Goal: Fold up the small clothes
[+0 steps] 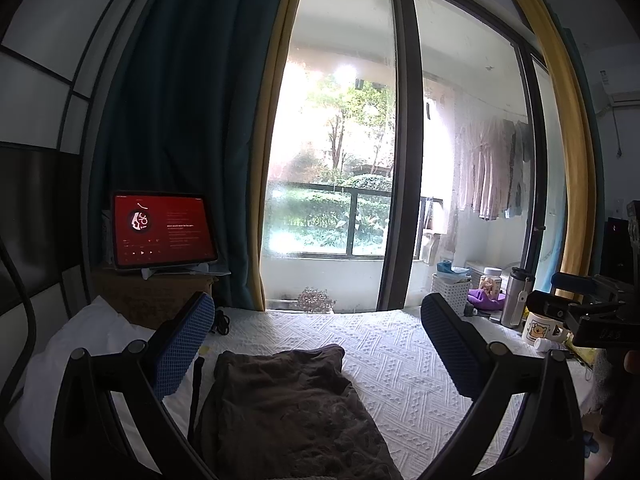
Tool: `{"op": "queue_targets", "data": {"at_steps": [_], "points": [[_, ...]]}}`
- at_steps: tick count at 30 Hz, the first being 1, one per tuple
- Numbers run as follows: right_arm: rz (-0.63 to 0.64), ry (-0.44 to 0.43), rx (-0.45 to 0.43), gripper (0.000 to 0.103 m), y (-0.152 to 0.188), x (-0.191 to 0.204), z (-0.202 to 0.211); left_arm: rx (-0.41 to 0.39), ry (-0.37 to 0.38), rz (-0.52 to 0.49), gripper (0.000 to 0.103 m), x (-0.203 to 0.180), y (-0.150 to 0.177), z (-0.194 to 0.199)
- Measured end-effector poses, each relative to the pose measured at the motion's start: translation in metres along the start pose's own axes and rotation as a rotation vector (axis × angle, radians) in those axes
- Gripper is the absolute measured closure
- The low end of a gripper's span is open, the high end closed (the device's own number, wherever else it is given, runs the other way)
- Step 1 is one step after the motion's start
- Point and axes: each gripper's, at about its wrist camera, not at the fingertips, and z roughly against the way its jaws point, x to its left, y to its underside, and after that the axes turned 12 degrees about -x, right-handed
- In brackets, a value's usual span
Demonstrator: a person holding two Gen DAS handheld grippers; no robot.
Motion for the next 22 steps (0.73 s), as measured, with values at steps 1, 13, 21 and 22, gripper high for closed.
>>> {"op": "queue_targets", "data": {"at_steps": [1,13,21,22], "points": [[0.0,0.0,0.0,0.011,-0.0003,0.0002,-0.0002,0.0,-0.001,0.0,0.001,-0.0001,0.0,0.0001],[0.0,-0.001,0.003,0.011,0.0003,-0.0004,-0.0001,-0.001,-0.001,0.0,0.001,0.0,0.0002,0.0],[0.001,-0.002,0.005,0.011,0.0015,-0.0006,-0.0013,-0.011,0.008,-0.002,0.001,0.0009,0.0006,0.0021],[0.0,-0.002,0.005,0.011,0.0014,-0.0006,-0.0014,-0.017,0.012,0.0,0.001,0.0019,0.0006,0.0025]]}}
